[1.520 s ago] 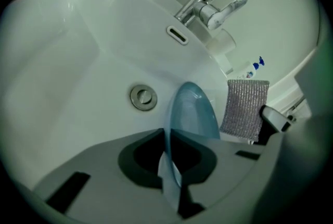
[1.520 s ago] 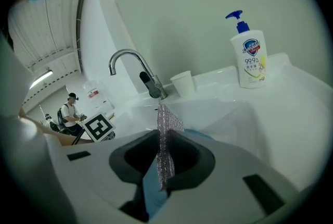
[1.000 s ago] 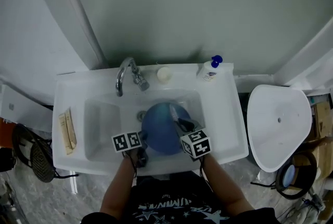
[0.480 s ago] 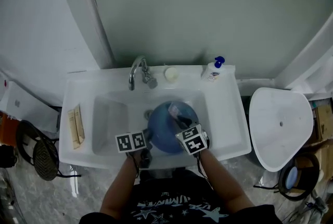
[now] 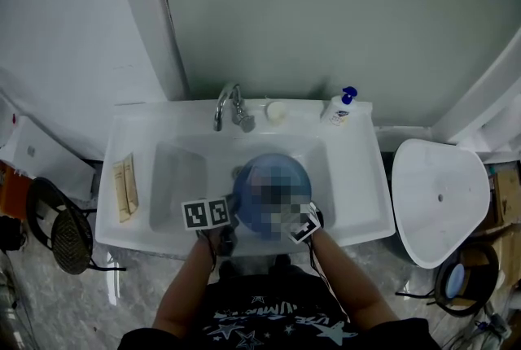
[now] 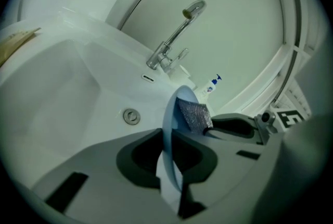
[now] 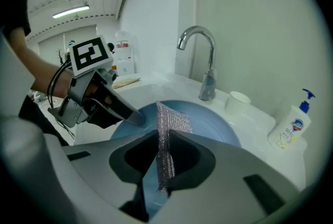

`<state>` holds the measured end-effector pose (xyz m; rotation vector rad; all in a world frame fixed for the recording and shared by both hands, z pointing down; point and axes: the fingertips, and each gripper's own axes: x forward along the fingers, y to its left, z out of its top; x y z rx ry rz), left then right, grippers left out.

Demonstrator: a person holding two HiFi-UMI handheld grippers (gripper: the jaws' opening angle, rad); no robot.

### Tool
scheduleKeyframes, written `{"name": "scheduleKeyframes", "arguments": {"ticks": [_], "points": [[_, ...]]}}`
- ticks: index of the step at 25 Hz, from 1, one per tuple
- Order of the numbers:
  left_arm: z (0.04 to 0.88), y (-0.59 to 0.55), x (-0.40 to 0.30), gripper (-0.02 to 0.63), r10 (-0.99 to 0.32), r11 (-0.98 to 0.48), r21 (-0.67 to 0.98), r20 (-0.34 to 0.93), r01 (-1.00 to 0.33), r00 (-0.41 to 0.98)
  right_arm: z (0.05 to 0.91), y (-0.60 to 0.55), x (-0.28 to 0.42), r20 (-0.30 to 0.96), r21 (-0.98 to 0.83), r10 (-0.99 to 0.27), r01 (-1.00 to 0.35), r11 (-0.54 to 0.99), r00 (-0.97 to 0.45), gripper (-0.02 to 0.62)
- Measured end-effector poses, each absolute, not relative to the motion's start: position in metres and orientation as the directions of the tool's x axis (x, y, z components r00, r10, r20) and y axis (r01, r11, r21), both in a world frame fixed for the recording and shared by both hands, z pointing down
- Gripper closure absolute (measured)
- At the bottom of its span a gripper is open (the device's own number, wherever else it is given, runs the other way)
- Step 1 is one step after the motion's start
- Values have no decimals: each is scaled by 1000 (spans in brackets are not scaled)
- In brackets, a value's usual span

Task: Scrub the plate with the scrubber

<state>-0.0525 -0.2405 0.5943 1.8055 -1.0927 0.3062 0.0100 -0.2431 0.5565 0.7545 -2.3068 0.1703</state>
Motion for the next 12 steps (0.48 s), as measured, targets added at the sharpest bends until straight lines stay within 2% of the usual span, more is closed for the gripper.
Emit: {"name": "scheduleKeyframes", "arguments": {"ticks": [5, 12], "points": [[589, -242, -57, 574, -554, -127, 614, 608, -779, 569, 559, -216, -4, 676, 117, -375, -410, 905, -635, 523], [582, -245, -64, 574, -568, -126, 618, 597, -776, 567, 574, -181, -8, 731, 198, -280, -199, 960, -622, 522]]}}
